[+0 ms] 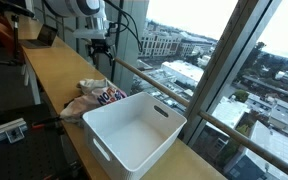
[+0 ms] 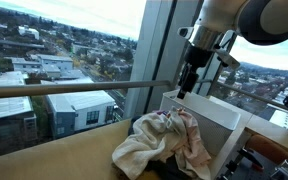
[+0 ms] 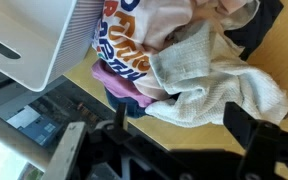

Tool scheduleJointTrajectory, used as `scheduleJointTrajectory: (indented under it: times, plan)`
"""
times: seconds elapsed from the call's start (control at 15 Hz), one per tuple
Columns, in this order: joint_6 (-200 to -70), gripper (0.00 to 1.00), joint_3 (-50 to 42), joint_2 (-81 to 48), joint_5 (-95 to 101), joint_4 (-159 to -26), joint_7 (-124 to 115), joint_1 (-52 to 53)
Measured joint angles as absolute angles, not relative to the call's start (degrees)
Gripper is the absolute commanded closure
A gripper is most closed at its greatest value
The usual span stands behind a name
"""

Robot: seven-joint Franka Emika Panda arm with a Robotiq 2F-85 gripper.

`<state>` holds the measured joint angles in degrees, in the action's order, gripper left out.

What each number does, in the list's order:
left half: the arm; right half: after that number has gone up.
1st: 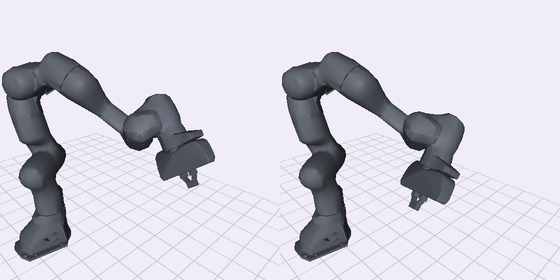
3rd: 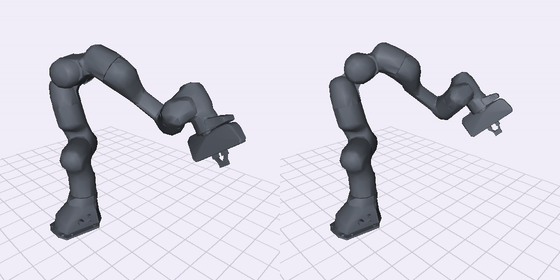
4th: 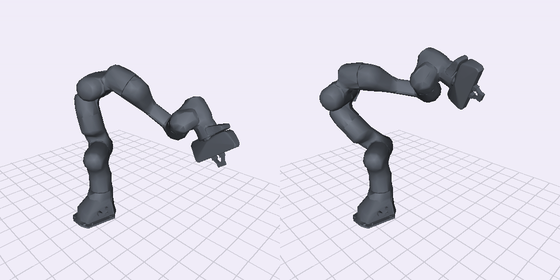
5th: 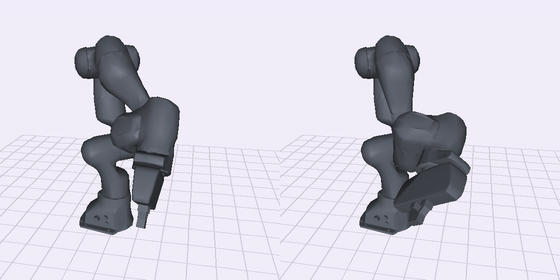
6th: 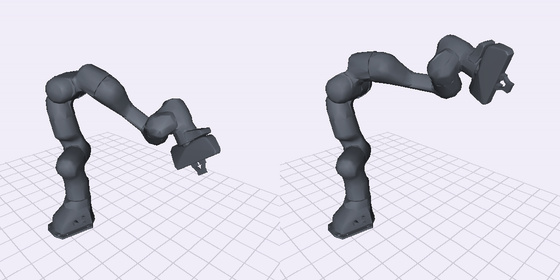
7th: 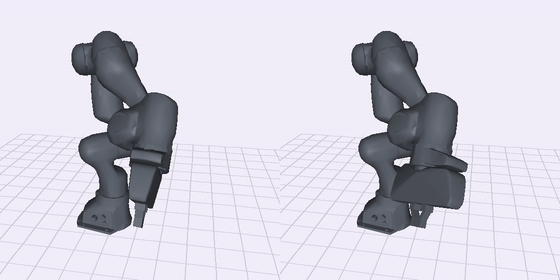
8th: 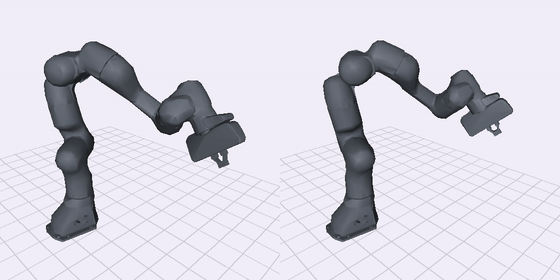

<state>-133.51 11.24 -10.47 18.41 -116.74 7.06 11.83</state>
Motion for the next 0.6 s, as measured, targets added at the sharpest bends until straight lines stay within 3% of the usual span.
scheduleJointTrajectory:
  times: [0.6]
  plan:
    - [-135.3, 0.0, 10.0, -10.3, 28.4, -123.3, 6.4, 12.0]
